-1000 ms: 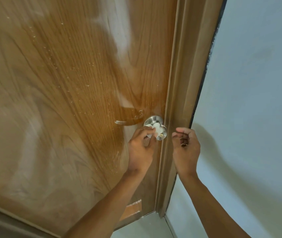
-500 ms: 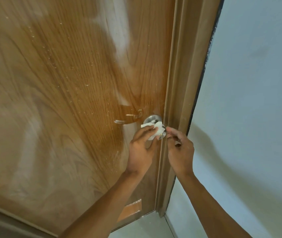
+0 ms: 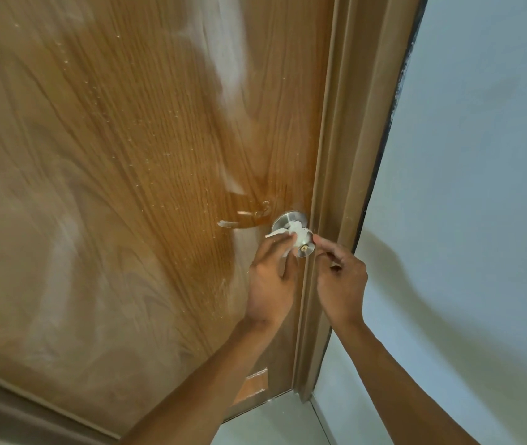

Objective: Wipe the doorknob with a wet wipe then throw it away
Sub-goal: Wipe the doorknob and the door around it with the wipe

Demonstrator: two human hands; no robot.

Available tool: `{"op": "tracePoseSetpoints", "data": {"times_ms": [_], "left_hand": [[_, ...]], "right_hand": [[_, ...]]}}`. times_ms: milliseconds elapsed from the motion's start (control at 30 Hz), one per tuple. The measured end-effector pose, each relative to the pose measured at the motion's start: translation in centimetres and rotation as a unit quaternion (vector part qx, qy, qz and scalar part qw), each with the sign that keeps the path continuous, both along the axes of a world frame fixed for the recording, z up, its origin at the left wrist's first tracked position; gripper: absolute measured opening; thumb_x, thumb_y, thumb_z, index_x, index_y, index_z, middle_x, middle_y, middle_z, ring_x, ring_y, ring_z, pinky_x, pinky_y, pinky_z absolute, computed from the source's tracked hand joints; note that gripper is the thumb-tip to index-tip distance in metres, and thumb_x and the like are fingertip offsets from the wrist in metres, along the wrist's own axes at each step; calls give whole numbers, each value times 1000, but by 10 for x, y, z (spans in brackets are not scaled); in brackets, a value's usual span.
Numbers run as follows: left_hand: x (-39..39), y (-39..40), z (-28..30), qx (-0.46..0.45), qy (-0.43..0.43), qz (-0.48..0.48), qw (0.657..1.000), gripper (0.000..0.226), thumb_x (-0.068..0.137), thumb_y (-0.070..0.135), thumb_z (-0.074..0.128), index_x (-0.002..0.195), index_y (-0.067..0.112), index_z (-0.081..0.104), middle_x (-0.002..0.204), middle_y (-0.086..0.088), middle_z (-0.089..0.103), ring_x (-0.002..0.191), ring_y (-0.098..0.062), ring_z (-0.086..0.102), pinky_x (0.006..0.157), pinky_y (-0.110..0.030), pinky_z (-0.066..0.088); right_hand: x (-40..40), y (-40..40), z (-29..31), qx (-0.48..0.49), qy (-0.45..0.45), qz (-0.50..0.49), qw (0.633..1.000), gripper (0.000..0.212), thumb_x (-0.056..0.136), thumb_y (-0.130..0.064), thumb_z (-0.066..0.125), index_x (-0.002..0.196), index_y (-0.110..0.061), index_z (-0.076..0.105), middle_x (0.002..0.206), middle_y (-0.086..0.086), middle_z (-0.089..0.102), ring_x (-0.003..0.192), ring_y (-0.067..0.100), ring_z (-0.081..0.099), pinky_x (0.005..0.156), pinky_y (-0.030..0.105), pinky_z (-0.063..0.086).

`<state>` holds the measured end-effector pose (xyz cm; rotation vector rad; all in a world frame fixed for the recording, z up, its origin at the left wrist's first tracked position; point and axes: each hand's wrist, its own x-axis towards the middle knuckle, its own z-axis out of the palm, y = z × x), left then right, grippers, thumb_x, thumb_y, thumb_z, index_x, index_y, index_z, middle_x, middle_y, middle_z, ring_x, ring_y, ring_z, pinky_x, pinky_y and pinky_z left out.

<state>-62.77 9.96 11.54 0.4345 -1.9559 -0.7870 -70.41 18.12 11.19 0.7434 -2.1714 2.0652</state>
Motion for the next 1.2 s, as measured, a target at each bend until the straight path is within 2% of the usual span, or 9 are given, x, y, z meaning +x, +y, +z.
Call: {"op": "tracePoseSetpoints", "data": {"times_ms": [100, 267, 500, 633, 733, 833, 933, 1100, 1200], "left_hand": [[-4, -6, 3, -52, -28, -26, 998, 30, 93, 8, 60, 122, 8, 65, 125, -6, 62, 120, -9, 55, 105, -19, 41], [-14, -14, 17, 55, -19, -34, 998, 24, 94, 11, 58, 117, 11, 68, 112, -5, 66, 100, -4, 62, 87, -16, 52], [5, -7, -1, 44, -1, -6, 999, 21, 87, 1, 65, 103, 13, 71, 97, 5, 63, 91, 1, 63, 78, -9, 48], [13, -1, -9, 176, -59, -72, 980, 18, 87, 3, 66, 93, 20, 70, 92, 14, 70, 88, 0, 66, 76, -11, 50], [15, 6, -10, 312, -3, -63, 948, 15, 87, 9, 68, 94, 21, 72, 89, 10, 74, 85, -3, 68, 79, -21, 55], [12, 10, -2, 385, 45, -82, 918, 12, 87, 10, 69, 95, 18, 71, 93, 7, 75, 89, -7, 70, 82, -26, 57], [11, 12, 6, 386, 33, -126, 913, 11, 89, 12, 67, 99, 15, 70, 99, 3, 75, 95, -9, 70, 83, -26, 56], [9, 15, 12, 335, -12, -167, 927, 16, 93, 11, 60, 106, 16, 69, 109, 0, 72, 104, -11, 67, 90, -26, 54], [4, 10, 21, 264, -24, -139, 954, 17, 92, 10, 61, 102, 21, 69, 107, 7, 71, 98, -1, 65, 82, -12, 49]], "right_hand": [[0, -1, -1, 9, 7, -4, 1000, 28, 95, -7, 55, 113, -19, 73, 108, -7, 73, 100, 2, 65, 82, 6, 48], [1, 0, 0, -1, 14, -1, 1000, 26, 94, -6, 57, 114, -14, 72, 108, -3, 73, 102, 7, 65, 82, 8, 50], [4, 0, -1, -2, -7, 7, 1000, 29, 95, -7, 55, 115, -18, 71, 110, -7, 72, 104, 2, 64, 81, 3, 46], [8, 2, -2, -6, -12, 14, 1000, 29, 96, -8, 54, 118, -20, 69, 113, -6, 71, 106, 4, 64, 86, 10, 49], [19, 6, -5, -41, -4, 4, 999, 27, 95, -16, 59, 121, -20, 63, 112, -4, 68, 102, 5, 63, 80, 9, 48], [28, 10, -9, -52, 2, 57, 997, 26, 92, -22, 62, 117, -17, 65, 108, 1, 68, 99, 10, 64, 78, 16, 52], [28, 11, -9, -23, 14, 69, 997, 24, 91, -23, 63, 114, -22, 68, 109, -4, 70, 101, 8, 64, 81, 18, 54], [14, 14, -1, -27, 17, 67, 997, 18, 91, -19, 65, 109, -16, 68, 100, -2, 71, 93, 11, 67, 78, 21, 55], [1, 16, 4, -21, 25, 25, 999, 15, 91, -13, 65, 105, -14, 69, 97, -3, 71, 89, 9, 67, 76, 15, 53]]}}
